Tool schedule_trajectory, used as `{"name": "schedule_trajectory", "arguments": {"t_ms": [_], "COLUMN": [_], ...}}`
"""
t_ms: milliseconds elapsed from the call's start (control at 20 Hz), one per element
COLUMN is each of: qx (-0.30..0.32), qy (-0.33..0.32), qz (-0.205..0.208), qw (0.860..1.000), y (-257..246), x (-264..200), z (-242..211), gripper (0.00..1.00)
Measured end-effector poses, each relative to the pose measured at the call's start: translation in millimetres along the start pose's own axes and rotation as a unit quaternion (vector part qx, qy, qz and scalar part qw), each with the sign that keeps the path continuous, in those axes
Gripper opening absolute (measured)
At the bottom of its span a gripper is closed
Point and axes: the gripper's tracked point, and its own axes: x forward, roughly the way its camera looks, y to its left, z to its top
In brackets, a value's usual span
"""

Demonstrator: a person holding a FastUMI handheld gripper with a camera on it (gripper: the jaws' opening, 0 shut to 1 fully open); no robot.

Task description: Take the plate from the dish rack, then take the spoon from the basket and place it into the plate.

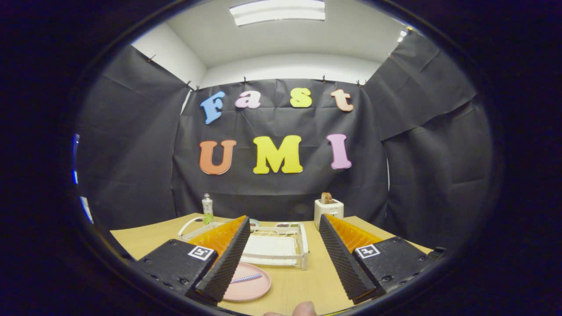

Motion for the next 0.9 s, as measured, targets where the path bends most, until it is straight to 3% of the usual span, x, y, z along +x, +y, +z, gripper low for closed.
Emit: {"name": "schedule_trajectory", "arguments": {"t_ms": [250, 900], "qx": [-0.011, 0.001], "qy": [-0.011, 0.005], "qz": [-0.020, 0.013], "qw": [1.000, 1.000], "y": [-28, -1], "x": [-21, -20], "z": [4, -8], "gripper": [1.00, 1.00]}}
